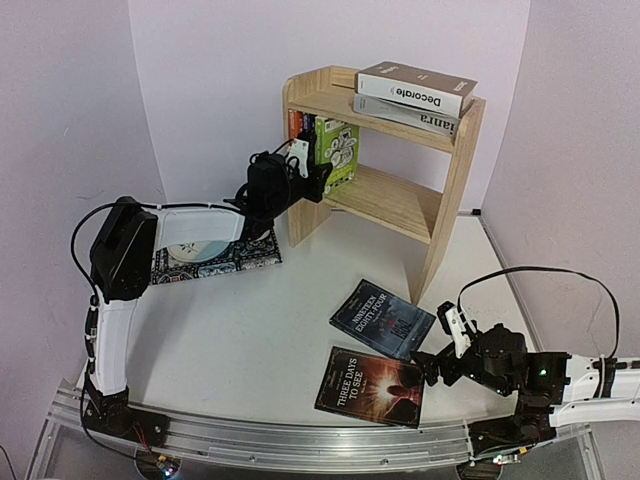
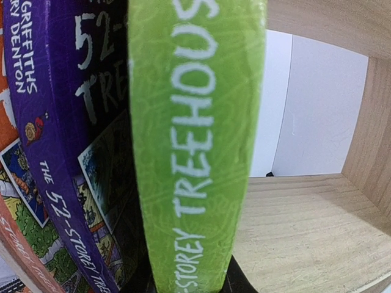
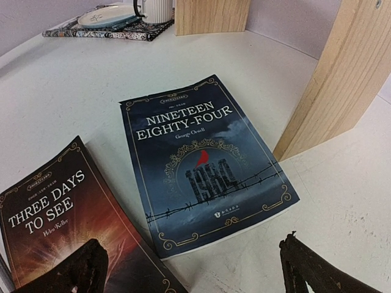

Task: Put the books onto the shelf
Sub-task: Place the book in the book pile on the shelf.

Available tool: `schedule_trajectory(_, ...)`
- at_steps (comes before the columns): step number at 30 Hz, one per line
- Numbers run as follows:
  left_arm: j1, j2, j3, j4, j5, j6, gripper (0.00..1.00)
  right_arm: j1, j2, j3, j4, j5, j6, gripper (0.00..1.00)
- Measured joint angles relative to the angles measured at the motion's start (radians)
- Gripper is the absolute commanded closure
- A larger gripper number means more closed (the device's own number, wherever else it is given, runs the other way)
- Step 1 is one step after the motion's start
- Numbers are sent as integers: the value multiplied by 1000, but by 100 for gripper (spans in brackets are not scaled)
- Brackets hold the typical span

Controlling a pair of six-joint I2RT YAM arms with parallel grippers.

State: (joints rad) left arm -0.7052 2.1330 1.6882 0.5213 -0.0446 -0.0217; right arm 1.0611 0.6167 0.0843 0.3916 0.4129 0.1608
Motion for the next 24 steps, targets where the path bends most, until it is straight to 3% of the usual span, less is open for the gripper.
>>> schedule_trajectory(3, 1, 0, 0, 9, -6, -9, 59, 0, 0, 0, 0, 0, 0, 2)
schedule_trajectory(6, 7, -3, 0, 31, -8, -11, 57, 0, 3, 0, 1, 0, 0, 2)
schedule_trajectory(16, 11, -52, -38, 53, -13, -15, 59, -2, 12, 0, 2, 0, 0, 2)
schedule_trajectory(20, 11, -77, -66, 58, -16, -29, 66, -2, 13, 0, 3, 0, 0, 2)
schedule_trajectory(24, 11, -86, -76, 62, -20, -36, 66, -2, 17, 0, 4, 0, 0, 2)
